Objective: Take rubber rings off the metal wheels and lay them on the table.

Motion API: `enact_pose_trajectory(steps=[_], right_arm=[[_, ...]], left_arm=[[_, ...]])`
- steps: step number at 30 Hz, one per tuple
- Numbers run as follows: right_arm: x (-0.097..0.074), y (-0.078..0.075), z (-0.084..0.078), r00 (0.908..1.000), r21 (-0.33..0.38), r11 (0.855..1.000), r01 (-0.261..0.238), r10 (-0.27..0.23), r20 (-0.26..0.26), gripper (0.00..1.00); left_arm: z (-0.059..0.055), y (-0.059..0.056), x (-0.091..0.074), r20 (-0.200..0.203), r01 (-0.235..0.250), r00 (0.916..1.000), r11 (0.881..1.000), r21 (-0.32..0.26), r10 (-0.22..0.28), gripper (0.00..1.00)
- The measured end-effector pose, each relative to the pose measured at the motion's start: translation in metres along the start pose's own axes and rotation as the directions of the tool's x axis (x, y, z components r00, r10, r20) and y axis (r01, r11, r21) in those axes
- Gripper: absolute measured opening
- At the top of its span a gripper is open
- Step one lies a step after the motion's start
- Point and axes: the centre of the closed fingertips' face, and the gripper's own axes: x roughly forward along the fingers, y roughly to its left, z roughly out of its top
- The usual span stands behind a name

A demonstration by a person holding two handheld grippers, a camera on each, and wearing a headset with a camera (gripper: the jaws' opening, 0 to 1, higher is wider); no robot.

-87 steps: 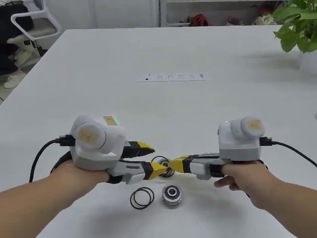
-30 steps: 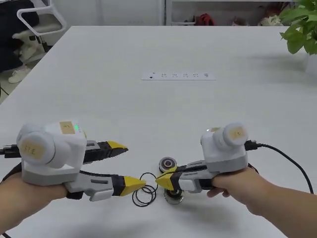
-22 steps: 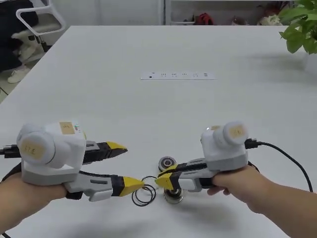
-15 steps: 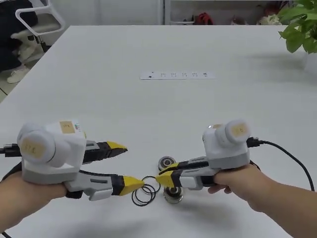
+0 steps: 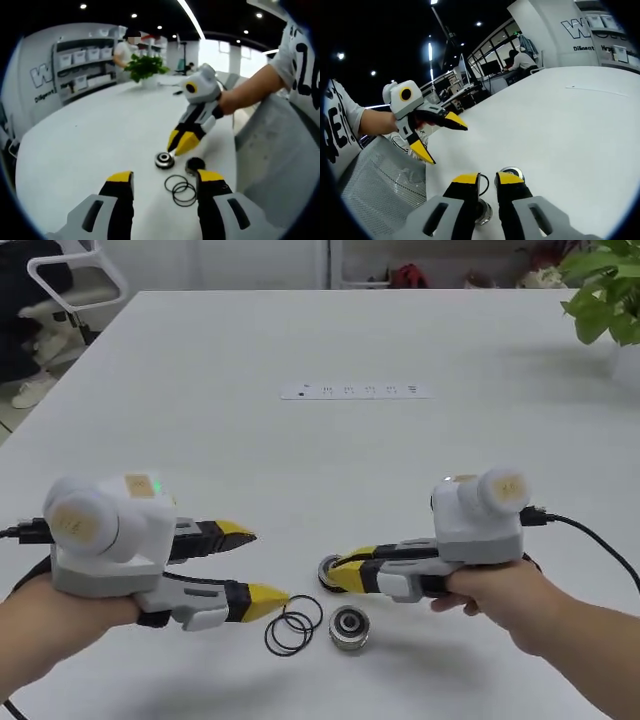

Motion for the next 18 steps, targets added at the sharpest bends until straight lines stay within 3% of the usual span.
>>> enact_pose_trajectory(steps=[10,18], right_arm=[[-0.016,-0.021,0.012,0.9974,0.009,0.998,0.060,-0.060,0.041,0.11],[-0.024,-0.030,0.008,0.9955,0.002,0.996,0.088,-0.088,0.033,0.12]], left_arm=[[0.000,0.006,0.011,-0.019,0.004,0.9998,1.000,0.024,-0.004,0.48],[0.005,0.009,0.024,-0.027,0.016,0.9995,1.000,0.027,-0.016,0.47]])
